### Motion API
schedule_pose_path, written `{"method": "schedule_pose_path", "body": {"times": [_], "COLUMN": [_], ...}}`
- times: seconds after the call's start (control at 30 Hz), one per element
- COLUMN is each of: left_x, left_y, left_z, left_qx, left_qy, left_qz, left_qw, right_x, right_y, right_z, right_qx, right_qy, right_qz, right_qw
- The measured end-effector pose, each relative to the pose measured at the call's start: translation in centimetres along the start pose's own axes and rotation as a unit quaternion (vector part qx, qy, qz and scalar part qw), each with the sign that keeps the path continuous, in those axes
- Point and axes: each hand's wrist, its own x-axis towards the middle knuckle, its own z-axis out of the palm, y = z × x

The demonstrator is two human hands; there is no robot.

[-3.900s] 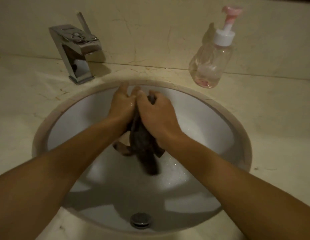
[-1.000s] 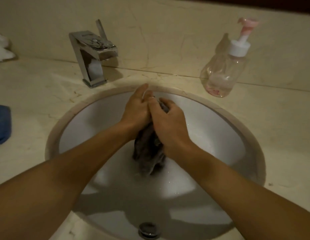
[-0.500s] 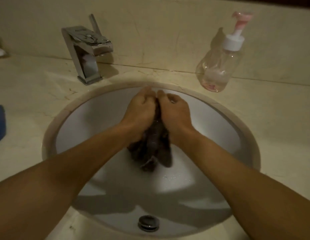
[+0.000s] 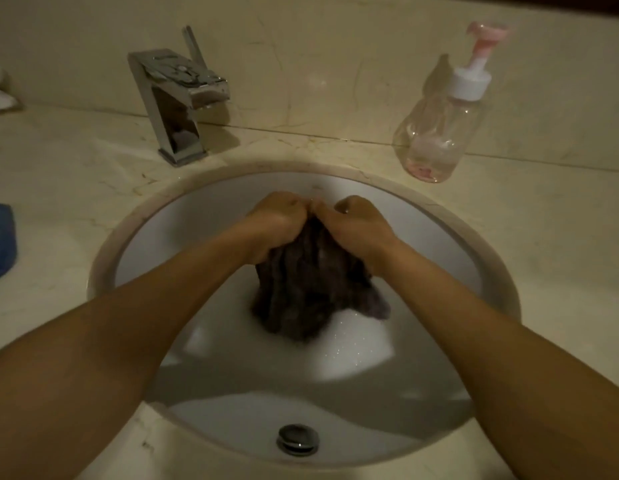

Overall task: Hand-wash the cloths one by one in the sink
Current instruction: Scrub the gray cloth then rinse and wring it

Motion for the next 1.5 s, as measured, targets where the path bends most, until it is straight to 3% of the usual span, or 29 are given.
{"method": "schedule_pose_path", "body": {"times": [0.1, 0.17, 0.2, 0.27, 0.33, 0.37, 0.43, 0.57, 0.63, 0.73, 0.87, 0.97, 1.1, 1.2, 1.27, 1.4, 1.5], "left_x": [0.5, 0.8, 1.0, 0.9, 0.6, 0.5, 0.5, 0.6, 0.7, 0.9, 0.8, 0.8, 0.4, -0.2, -1.1, -2.3, -2.7], "left_y": [-1.4, -2.4, -2.7, -2.5, -2.3, -2.3, -3.1, -5.2, -5.2, -4.0, -1.8, 0.0, 0.8, 0.1, 0.4, 1.5, 1.8], "left_z": [-0.8, -1.1, -1.2, -1.1, -0.4, 0.1, 0.7, 0.7, 0.2, -0.4, -0.3, 0.1, 0.2, 0.2, 0.4, 2.5, 3.6], "left_qx": [0.289, 0.374, 0.394, 0.404, 0.420, 0.444, 0.473, 0.528, 0.522, 0.485, 0.268, 0.017, -0.155, -0.193, -0.243, -0.109, -0.107], "left_qy": [-0.007, 0.012, 0.026, 0.003, -0.115, -0.184, -0.270, -0.283, -0.240, -0.231, -0.106, -0.011, 0.071, 0.095, 0.073, 0.057, 0.014], "left_qz": [0.025, 0.040, 0.068, 0.121, 0.115, 0.081, 0.017, 0.004, 0.026, 0.058, 0.085, 0.032, 0.028, 0.068, 0.088, 0.076, 0.069], "left_qw": [0.957, 0.927, 0.916, 0.907, 0.893, 0.873, 0.838, 0.800, 0.818, 0.841, 0.954, 0.999, 0.985, 0.974, 0.963, 0.989, 0.992], "right_x": [0.7, 0.5, 0.3, -0.2, -0.2, 0.0, 0.8, 1.1, 1.3, 2.0, 2.7, 2.6, -0.2, -2.5, -2.8, -0.4, 1.5], "right_y": [1.4, 1.4, 1.2, 1.0, 1.6, 2.0, 2.9, 3.7, 3.9, 3.9, 2.5, 1.5, -0.4, -1.9, -2.2, -0.6, 1.1], "right_z": [-1.8, -2.0, -1.9, -1.5, -1.1, -1.1, -1.0, 0.0, 0.6, 0.8, -0.2, -1.0, 0.2, 1.8, 2.1, 0.8, 0.6], "right_qx": [-0.243, -0.308, -0.318, -0.312, -0.369, -0.408, -0.450, -0.498, -0.464, -0.310, -0.037, 0.118, 0.178, 0.183, 0.195, 0.218, 0.210], "right_qy": [-0.007, 0.005, -0.010, -0.134, -0.292, -0.334, -0.341, -0.285, -0.218, -0.131, 0.002, 0.053, 0.057, 0.045, 0.048, 0.109, 0.116], "right_qz": [-0.006, -0.054, -0.094, -0.138, -0.106, -0.080, -0.045, -0.083, -0.093, -0.122, -0.113, -0.049, -0.060, -0.120, -0.113, -0.043, -0.006], "right_qw": [0.970, 0.950, 0.943, 0.930, 0.876, 0.846, 0.824, 0.815, 0.853, 0.934, 0.993, 0.990, 0.981, 0.975, 0.973, 0.969, 0.971]}}
